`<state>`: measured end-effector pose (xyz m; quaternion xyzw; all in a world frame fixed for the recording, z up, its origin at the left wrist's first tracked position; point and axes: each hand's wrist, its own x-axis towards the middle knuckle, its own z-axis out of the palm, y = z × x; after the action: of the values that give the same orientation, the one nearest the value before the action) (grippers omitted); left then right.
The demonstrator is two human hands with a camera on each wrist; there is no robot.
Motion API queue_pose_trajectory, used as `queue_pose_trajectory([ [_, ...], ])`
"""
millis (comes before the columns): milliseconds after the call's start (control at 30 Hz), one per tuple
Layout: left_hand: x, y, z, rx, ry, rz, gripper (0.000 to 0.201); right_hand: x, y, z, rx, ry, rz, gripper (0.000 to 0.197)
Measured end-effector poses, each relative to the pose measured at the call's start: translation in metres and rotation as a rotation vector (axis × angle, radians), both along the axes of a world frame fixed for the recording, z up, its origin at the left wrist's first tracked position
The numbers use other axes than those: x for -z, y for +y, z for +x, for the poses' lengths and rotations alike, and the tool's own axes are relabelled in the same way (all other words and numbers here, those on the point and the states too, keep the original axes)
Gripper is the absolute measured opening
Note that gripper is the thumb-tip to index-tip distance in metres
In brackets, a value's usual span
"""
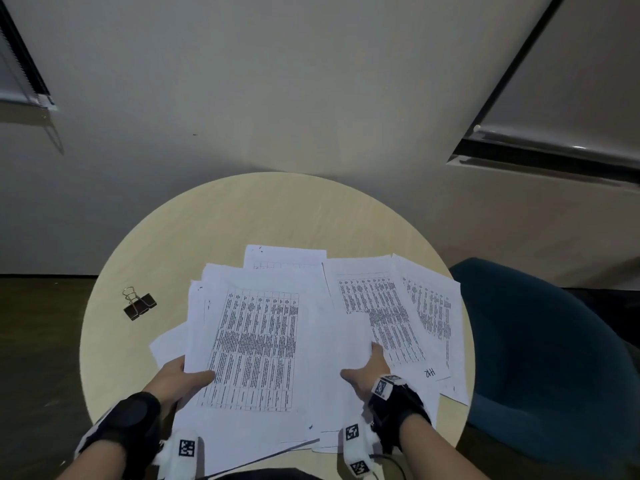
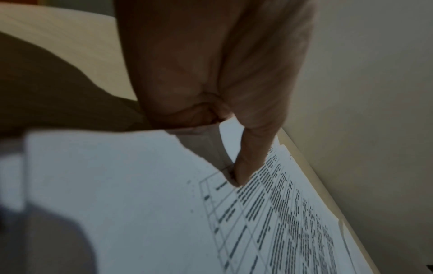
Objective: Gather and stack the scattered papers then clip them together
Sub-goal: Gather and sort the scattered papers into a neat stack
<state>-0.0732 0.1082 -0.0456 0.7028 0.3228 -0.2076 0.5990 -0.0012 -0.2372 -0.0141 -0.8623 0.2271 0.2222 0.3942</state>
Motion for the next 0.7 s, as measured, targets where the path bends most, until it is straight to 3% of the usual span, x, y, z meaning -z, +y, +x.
queue_pose_trajectory([
  [133, -0.015, -0.009, 0.001, 0.094, 0.04, 0.106, 0.043, -0.014, 0.016, -0.004, -0.075, -0.113, 0.032, 0.038],
  [267, -0.02, -0.011, 0.001, 0.12, 0.092, 0.155, 0.041, -0.048, 0.009, 0.014, 0.131, -0.335, -0.005, 0.009],
  [367, -0.006, -0.004, 0.002, 0.064, 0.125, 0.035, 0.03, -0.076, -0.003, 0.034, 0.259, -0.608, -0.084, 0.007],
  [500, 0.001, -0.009, 0.008, -0.091, 0.112, 0.031, 0.025, -0.121, -0.002, 0.049, 0.309, -0.93, -0.121, 0.013],
  [600, -0.003, -0.015, 0.009, -0.125, 0.102, 0.028, 0.034, -0.138, 0.022, 0.04, 0.124, -1.172, -0.08, 0.017],
  [700, 0.0, -0.017, 0.009, -0.191, 0.15, -0.041, 0.035, -0.118, 0.048, 0.017, -0.36, -1.229, -0.113, 0.033],
])
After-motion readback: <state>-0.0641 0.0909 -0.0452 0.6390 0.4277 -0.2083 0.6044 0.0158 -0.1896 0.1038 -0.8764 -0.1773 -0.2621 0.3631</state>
